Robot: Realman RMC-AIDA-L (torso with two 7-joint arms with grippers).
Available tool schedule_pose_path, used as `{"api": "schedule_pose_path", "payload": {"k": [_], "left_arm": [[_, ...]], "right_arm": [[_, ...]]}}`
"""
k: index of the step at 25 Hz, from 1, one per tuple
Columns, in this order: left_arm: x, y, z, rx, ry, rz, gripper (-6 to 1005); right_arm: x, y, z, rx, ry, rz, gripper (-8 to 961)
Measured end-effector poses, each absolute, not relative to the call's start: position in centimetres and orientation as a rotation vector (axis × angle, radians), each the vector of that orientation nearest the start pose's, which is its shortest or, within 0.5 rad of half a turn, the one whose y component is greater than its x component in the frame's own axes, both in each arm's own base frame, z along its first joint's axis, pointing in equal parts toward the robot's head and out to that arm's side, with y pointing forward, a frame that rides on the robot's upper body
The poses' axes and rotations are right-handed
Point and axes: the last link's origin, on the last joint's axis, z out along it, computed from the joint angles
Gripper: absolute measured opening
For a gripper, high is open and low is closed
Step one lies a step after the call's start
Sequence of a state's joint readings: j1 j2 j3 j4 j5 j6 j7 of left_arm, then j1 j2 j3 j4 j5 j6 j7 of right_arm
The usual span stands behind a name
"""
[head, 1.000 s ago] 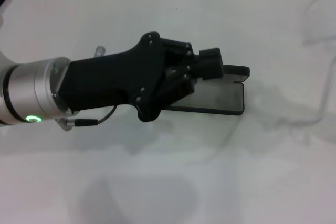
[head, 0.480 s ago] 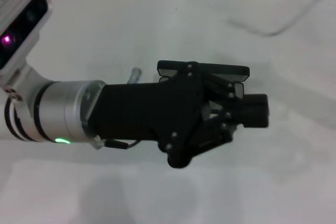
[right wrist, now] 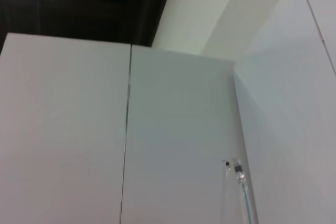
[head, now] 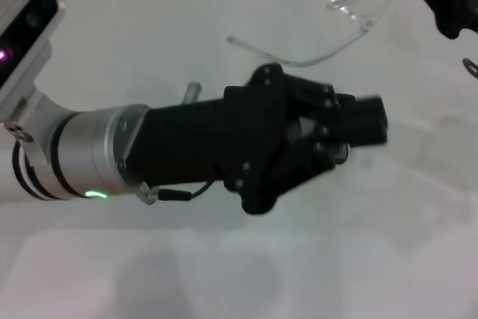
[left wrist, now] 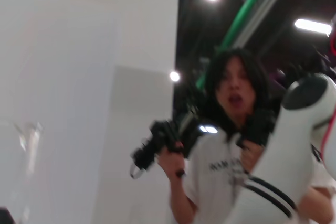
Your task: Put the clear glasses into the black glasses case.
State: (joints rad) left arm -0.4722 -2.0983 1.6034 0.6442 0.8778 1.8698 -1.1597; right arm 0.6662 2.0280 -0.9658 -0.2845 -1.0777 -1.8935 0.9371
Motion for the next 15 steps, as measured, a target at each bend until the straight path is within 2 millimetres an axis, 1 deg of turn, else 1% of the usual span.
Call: {"api": "schedule_pose_path", "payload": {"k": [7,15], "left_arm": [[-13.6,26.7,-2.5,-2.68,-0.142,-1.932,47],[-13.9,27.7,-2.7,-2.622,-0.234,-1.928,48]], "right_arm": [[16.6,33.9,2.0,-2.364,0.029,1.635,73],[15.7,34.2,0.4,-2.464,0.015,1.569,73]]}}
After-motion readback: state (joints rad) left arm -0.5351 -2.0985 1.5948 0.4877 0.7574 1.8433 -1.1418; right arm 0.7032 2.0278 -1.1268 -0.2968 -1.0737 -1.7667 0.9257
